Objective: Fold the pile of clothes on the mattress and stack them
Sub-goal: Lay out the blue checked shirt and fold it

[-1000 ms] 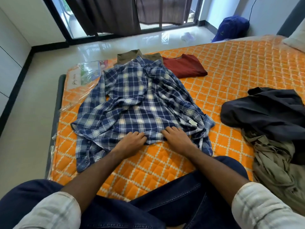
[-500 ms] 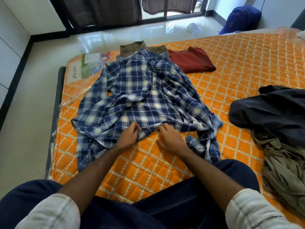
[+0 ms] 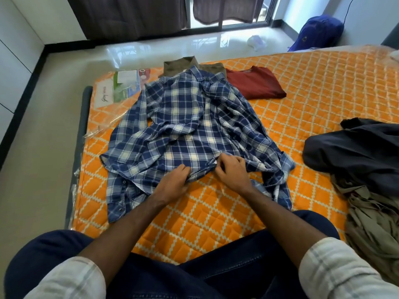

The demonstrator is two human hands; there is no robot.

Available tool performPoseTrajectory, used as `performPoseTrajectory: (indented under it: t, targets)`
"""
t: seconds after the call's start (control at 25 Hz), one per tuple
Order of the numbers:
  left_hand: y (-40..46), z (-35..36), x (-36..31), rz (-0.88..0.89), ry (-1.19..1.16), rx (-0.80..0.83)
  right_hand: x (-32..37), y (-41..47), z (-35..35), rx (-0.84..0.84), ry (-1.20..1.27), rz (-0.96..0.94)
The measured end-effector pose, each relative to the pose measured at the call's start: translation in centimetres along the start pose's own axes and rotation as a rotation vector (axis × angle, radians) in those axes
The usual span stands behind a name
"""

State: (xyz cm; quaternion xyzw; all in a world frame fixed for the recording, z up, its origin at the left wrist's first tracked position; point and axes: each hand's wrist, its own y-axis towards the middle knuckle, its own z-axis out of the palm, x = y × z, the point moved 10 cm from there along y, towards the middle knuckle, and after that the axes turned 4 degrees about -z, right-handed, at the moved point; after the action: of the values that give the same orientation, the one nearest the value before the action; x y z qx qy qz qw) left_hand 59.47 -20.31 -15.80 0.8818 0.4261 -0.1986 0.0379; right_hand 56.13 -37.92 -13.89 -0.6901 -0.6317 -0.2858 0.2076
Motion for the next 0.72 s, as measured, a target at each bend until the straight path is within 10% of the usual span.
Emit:
performPoseTrajectory:
  t: [0.16,0.4,0.72]
  targets:
    - [-0.9,-1.1,0.4,0.035,0.216,0.117,-0.8,-1.9,-3.6,0.021,0.602,0.098]
    - [-6.6,-0.5,3.5,0.046,0.599,0.676,1.7,-8.6,-0.3,0.783,-0.053,-0.164]
    - [-16.2,5.5,2.3,-0.212,0.637,1.155,0.2,-14.7,5.4,0.989,-0.453,-0.193]
